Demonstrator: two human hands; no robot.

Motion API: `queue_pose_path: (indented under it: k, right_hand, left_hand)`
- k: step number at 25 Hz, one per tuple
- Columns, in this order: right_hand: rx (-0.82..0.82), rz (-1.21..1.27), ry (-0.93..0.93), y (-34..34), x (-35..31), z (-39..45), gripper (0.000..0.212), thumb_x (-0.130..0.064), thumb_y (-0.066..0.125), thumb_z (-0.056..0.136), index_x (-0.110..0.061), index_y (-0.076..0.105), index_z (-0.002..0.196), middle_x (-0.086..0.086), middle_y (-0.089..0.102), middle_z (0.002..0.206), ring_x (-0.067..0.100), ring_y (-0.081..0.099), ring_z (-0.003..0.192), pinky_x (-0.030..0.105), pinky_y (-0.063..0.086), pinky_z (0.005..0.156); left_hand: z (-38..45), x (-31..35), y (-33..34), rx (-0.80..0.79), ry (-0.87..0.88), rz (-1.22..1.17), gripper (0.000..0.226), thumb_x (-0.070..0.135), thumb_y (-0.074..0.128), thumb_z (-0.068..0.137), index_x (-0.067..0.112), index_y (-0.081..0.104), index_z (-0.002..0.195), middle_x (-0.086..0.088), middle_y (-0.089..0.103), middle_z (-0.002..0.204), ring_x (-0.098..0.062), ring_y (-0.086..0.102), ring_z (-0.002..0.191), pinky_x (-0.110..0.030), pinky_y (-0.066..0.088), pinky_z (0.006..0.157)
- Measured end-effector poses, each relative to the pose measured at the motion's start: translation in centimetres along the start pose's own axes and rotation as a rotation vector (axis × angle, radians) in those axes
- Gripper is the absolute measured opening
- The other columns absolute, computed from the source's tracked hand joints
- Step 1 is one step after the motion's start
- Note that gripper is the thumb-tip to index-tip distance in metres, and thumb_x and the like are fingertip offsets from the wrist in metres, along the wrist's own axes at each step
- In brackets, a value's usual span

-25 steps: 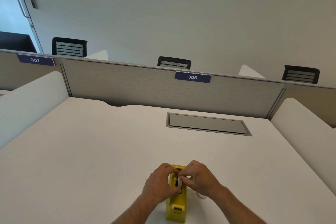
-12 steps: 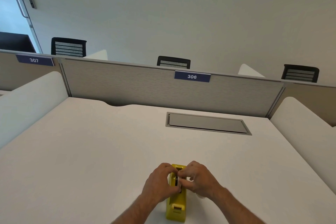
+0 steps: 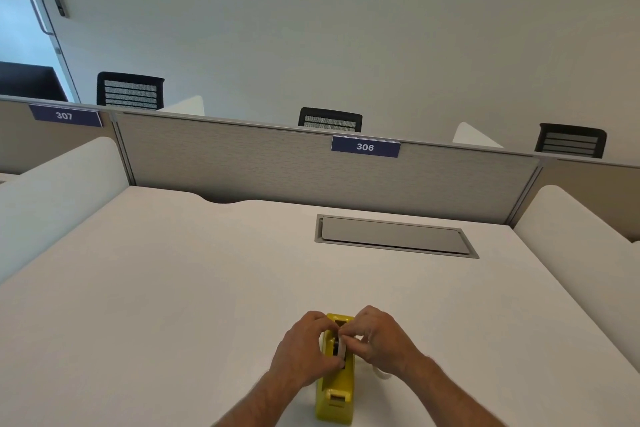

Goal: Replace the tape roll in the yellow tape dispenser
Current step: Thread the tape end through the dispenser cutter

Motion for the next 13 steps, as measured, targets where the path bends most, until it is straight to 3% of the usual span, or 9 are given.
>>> queue_pose_path:
  k: [5, 11, 13]
  right_hand:
    - [-0.024, -0.010, 0.010, 0.47, 0.00, -0.47, 0.031, -0.049, 0.064, 0.079, -0.036, 0.071, 0.106, -0.020, 0.069, 0.092, 0.003, 0.050, 0.094, 0.027, 0.056, 0.070]
    - [-0.018, 0.002, 0.013, 0.07, -0.05, -0.31, 0.020, -0.040, 0.061, 0.090, -0.037, 0.074, 0.106, -0.017, 0.073, 0.093, 0.003, 0.051, 0.091, 0.029, 0.054, 0.072]
    - [-0.031, -0.004, 0.011, 0.15, -0.13, -0.29, 0.022, -0.044, 0.062, 0.086, -0.037, 0.073, 0.104, -0.017, 0.072, 0.091, 0.003, 0.052, 0.091, 0.029, 0.055, 0.071]
  left_hand:
    - [0.05, -0.03, 0.00, 0.007, 0.012, -0.001, 0.054, 0.056, 0.076, 0.066, 0.040, 0.062, 0.116, 0.018, 0.050, 0.131, -0.004, 0.052, 0.110, -0.028, 0.052, 0.097]
    - [0.16, -0.20, 0.19, 0.007, 0.002, 0.003, 0.053, 0.054, 0.077, 0.066, 0.040, 0.061, 0.115, 0.018, 0.049, 0.132, -0.004, 0.052, 0.108, -0.028, 0.053, 0.096]
    - [0.18, -0.21, 0.24, 0.007, 0.002, 0.008, 0.053, 0.055, 0.077, 0.067, 0.040, 0.061, 0.115, 0.018, 0.049, 0.132, -0.004, 0.051, 0.109, -0.028, 0.052, 0.097]
Point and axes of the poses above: each hand's wrist, its own z-axis towards the middle knuckle, its own y-axis out of the palm, x = y × z, the point moved 10 cm from there along z, towards the middle knuckle
